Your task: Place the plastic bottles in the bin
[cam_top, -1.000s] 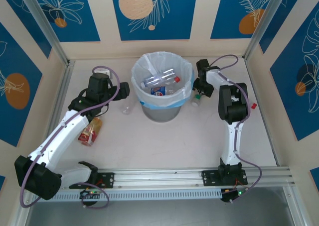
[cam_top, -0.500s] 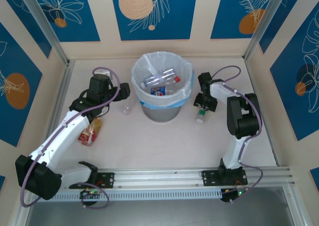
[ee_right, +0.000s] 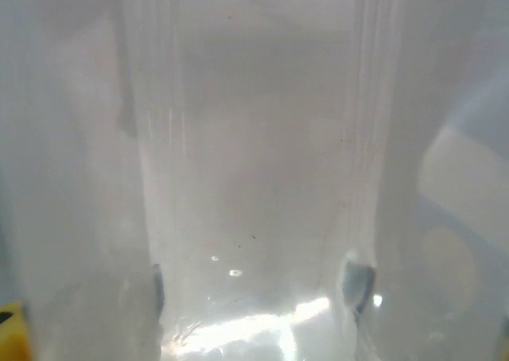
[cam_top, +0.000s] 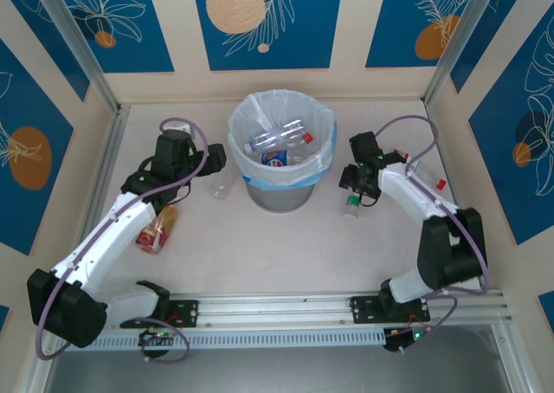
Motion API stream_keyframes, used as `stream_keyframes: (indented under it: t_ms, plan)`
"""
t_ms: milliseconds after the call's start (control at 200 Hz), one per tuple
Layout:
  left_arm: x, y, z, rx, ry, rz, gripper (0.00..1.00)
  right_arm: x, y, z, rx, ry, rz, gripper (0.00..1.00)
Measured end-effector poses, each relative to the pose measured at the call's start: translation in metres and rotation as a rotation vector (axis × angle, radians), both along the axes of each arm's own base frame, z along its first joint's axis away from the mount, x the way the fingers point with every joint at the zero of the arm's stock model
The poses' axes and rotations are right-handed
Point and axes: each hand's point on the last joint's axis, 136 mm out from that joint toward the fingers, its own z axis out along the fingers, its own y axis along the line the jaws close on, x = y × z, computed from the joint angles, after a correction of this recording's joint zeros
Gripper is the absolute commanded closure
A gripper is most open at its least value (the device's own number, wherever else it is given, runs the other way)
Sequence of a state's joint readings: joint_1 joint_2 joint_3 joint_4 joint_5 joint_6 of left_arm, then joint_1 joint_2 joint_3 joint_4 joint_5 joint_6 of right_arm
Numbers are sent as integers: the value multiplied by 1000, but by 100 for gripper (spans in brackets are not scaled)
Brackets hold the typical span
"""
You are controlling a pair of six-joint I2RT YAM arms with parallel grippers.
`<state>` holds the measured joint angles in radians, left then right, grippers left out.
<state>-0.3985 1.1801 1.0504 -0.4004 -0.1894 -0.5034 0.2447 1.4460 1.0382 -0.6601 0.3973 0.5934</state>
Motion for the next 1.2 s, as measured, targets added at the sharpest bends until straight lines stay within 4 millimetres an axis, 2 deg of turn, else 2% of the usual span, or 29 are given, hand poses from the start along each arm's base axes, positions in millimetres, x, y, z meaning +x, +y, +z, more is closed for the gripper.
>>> stream_keyframes:
  t_ms: [175, 460, 660, 765, 995, 1090, 1200]
  plan:
    - [-2, 8, -7, -13, -7, 50, 1, 6, 0, 49, 45, -197, -7, 37]
    - [-10, 35, -9, -40, -44, 186, 1, 13, 2, 111, 96, -396, -5, 37]
    - [-11, 47, -10, -56, -50, 250, 1, 24, 12, 178, 148, -556, 36, 38]
    - [-11, 49, -10, -65, -50, 262, 1, 28, 28, 212, 206, -643, 92, 37]
    - [-11, 49, -11, -75, -47, 265, 1, 35, 71, 270, 356, -744, 245, 38]
    - [-10, 48, -11, -78, -46, 260, 1, 43, 96, 285, 406, -744, 324, 38]
    - [-10, 47, -11, -82, -43, 252, 1, 51, 126, 291, 419, -723, 413, 38]
